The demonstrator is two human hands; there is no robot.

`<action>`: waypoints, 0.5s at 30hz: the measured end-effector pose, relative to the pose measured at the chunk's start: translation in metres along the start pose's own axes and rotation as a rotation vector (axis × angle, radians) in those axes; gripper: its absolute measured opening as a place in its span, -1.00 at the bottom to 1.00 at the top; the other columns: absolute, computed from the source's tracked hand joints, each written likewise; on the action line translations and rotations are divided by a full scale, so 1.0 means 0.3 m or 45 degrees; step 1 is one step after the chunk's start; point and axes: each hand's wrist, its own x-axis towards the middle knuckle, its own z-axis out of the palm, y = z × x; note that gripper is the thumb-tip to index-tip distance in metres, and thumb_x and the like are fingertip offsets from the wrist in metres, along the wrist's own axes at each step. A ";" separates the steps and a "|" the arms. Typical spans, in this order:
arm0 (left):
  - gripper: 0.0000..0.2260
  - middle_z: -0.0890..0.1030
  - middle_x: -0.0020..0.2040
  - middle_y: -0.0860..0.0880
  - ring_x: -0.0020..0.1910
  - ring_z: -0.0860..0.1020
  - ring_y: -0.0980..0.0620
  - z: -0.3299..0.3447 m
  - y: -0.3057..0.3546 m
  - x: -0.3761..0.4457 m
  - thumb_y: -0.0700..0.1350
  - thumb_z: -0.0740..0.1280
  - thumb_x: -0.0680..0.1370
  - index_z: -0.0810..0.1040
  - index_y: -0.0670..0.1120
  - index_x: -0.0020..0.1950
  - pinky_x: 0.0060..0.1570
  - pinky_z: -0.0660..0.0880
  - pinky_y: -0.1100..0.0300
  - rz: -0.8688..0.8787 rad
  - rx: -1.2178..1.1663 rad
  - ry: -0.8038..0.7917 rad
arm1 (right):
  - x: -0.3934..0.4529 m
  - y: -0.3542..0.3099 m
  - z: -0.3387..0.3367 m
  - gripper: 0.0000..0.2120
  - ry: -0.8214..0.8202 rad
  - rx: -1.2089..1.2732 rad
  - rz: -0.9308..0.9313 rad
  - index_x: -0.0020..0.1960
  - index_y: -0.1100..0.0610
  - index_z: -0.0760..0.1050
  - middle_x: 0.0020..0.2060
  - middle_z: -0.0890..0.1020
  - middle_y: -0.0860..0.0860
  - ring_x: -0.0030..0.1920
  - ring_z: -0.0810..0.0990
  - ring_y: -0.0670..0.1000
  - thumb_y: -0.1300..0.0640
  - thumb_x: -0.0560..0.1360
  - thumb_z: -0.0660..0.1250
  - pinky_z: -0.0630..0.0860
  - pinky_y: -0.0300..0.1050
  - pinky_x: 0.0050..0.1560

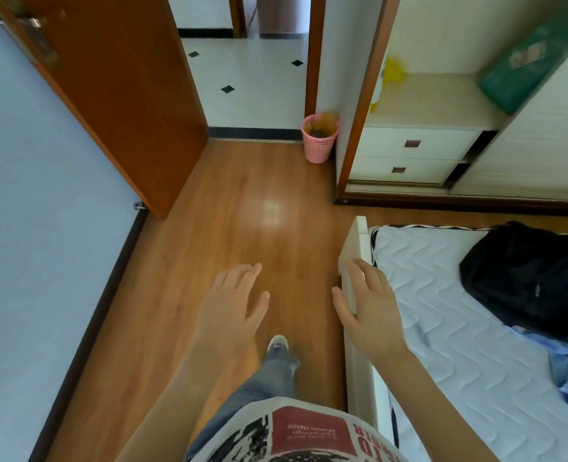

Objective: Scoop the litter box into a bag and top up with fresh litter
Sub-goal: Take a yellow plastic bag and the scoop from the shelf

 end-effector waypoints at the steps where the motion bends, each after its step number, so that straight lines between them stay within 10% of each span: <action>1: -0.47 0.48 0.31 -0.03 0.29 0.43 -0.03 -0.024 -0.024 0.089 0.18 0.04 0.55 0.40 -0.06 0.41 0.22 0.37 0.10 0.014 -0.001 0.023 | 0.086 -0.021 0.012 -0.50 0.010 0.001 0.018 0.43 0.03 0.33 0.38 0.42 -0.01 0.37 0.35 0.01 -0.17 0.57 0.04 0.28 -0.11 0.34; 15: -0.51 0.46 0.33 -0.03 0.32 0.39 0.00 -0.209 -0.265 1.052 0.17 0.07 0.57 0.38 -0.04 0.41 0.24 0.42 0.07 0.048 0.073 0.070 | 0.995 -0.109 0.089 -0.55 0.019 -0.088 0.092 0.45 -0.03 0.30 0.41 0.38 -0.05 0.41 0.30 0.00 -0.11 0.59 0.17 0.17 -0.15 0.32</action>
